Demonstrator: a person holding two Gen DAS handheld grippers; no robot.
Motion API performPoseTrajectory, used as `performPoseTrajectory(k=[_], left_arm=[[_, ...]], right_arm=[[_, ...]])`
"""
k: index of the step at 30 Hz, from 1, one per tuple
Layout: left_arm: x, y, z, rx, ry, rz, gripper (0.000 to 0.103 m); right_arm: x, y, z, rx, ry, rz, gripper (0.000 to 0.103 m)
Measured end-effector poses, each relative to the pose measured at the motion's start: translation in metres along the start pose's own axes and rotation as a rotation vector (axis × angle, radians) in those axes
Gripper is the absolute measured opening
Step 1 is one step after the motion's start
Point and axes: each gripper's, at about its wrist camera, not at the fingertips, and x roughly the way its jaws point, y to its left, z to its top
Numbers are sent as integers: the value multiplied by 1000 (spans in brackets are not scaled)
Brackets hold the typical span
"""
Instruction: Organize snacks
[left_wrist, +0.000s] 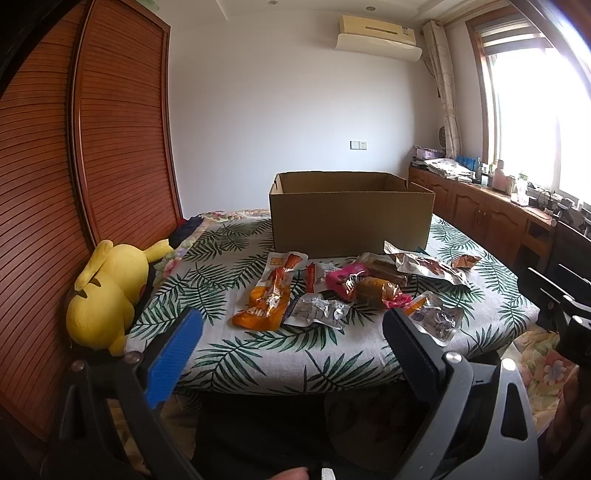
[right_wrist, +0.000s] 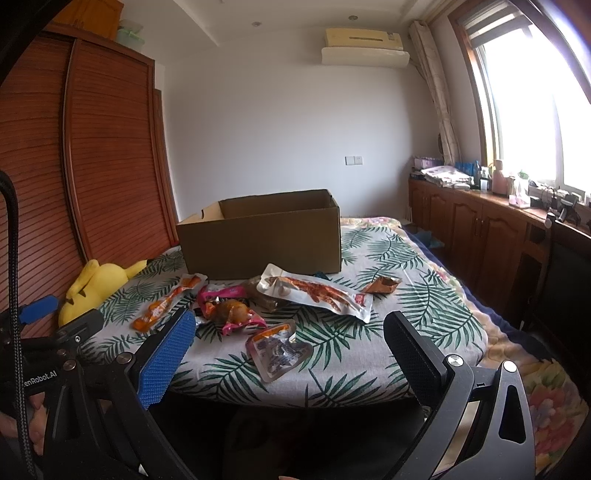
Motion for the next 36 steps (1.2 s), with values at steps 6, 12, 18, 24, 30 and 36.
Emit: performPoseTrajectory(k=[6, 12, 18, 24, 30, 36], left_arm=[[0, 1, 1, -1, -1, 0, 99], [0, 1, 0, -1, -2, 1, 99], [0, 0, 0, -1, -3, 1, 99], [0, 0, 0, -3, -1, -3, 99], [6, 1, -1, -8, 19, -12, 99], [21, 7, -1, -1, 52, -32, 99]], right_arm=[[0, -1, 0, -1, -4, -7, 103], [-1, -1, 0, -2, -8, -10, 103], [-4, -1, 2, -10, -20, -13, 103], [-3, 0, 3, -11, -18, -12, 103], [3, -1, 1, -16, -1, -7, 103], [14, -4, 0, -39, 28, 10, 103]])
